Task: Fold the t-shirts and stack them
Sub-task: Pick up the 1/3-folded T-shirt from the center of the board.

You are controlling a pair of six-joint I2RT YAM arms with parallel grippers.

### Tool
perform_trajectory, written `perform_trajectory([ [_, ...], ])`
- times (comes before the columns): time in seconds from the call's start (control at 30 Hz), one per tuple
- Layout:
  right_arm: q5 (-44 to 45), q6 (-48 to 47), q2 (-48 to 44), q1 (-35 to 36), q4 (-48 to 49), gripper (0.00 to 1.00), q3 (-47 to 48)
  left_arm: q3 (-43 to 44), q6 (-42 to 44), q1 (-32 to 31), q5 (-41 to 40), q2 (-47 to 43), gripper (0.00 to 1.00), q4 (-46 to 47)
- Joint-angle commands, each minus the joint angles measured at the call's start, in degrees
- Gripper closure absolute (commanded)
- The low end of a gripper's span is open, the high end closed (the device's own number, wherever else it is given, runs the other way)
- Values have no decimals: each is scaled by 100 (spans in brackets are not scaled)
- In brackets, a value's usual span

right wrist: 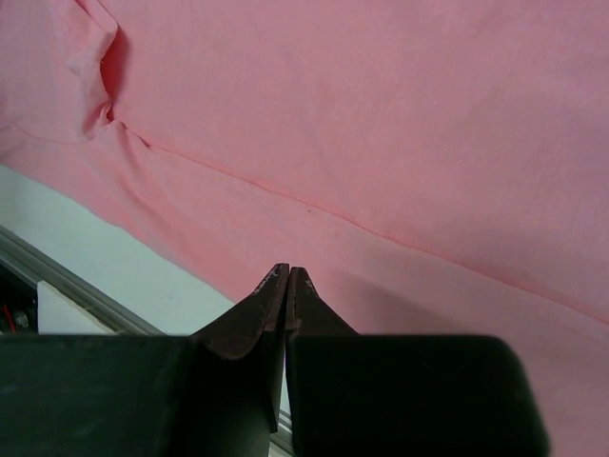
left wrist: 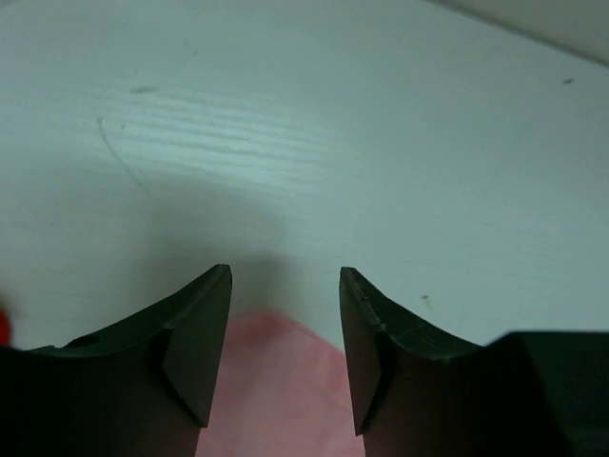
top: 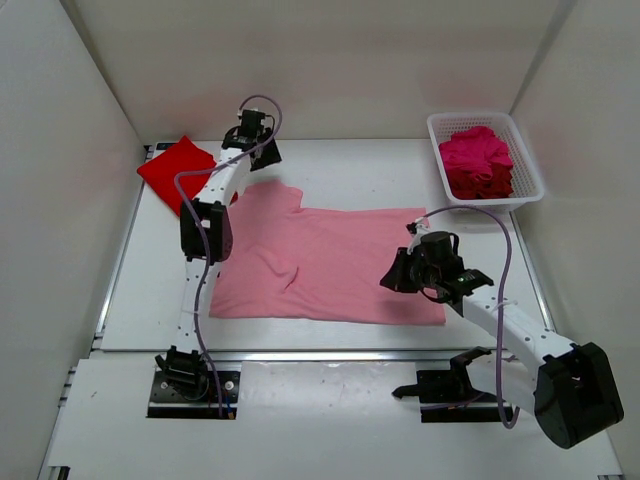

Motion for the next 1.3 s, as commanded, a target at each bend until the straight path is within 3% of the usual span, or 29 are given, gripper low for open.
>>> perform_trajectory([
  [0.0, -264, -158, 35, -177, 246, 100, 84, 546, 7, 181, -93, 233, 39, -896],
  [0.07, -396, -150, 35, -239, 308, 100, 75, -78, 138, 191, -259, 49, 40, -728],
  [0.23, -590, -176, 70, -239, 457, 100, 48, 157, 525, 6, -866, 128, 39, -1113],
  [0.37, -625, -193, -70, -265, 466, 100, 48, -439, 543, 49, -920, -91, 41, -1087],
  [0.4, -617, -193, -123, -231, 431, 100, 39, -597, 534, 76, -798, -205, 47, -1070],
  [0.47, -616, -149, -185, -222, 423, 100, 13, -853, 508, 94, -673, -294, 77, -1070],
  [0.53, -590, -176, -133, -144, 466, 100, 13, -1535, 543, 41, -560, -757, 90, -747],
  [0.63, -660, -149, -124, -143, 562, 100, 4, -2922, 316, 41, -175, -1810, 95, 401],
  [0.77, -643, -132, -71, -46, 607, 100, -5, -3920, -89, 216, 258, -2816, 91, 1583],
  [0.93, -555, -140, -106, 68, 580, 100, -83, -5280, -353, 374, 442, -3869, 55, 2674],
  [1.0, -546, -88, -106, 59, 546, 99, -93, -5476, -432, 463, 584, -3959, 29, 2833],
  [1.13, -511, -97, -123, 130, 572, 100, -14, -4986, -196, 393, 417, -3442, 33, 2359],
  [1.27, -564, -105, -27, 138, 536, 100, 74, -3854, -134, 296, 144, -2529, 34, 1840],
])
